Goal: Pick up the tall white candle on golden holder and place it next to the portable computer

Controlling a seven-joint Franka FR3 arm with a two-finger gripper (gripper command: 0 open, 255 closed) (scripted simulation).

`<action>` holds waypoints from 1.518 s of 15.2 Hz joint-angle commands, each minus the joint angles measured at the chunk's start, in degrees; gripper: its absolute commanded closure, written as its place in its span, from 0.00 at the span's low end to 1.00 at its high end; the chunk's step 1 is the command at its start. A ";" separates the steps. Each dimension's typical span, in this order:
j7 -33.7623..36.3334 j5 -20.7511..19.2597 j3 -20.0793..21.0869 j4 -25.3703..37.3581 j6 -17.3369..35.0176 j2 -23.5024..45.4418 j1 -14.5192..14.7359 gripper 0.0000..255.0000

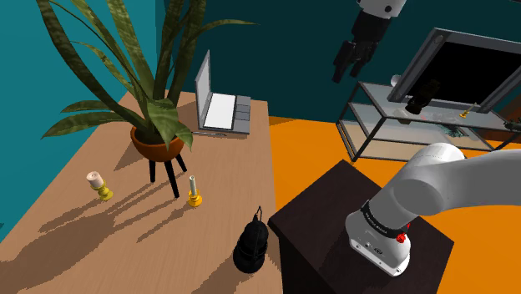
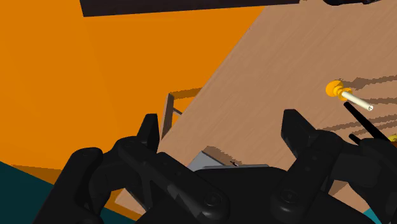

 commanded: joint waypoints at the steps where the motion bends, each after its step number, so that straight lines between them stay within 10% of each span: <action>1: 0.00 0.00 0.00 0.00 0.00 0.00 0.00 0.00; 23: 24.24 6.76 23.55 -6.70 34.42 23.54 5.70 0.00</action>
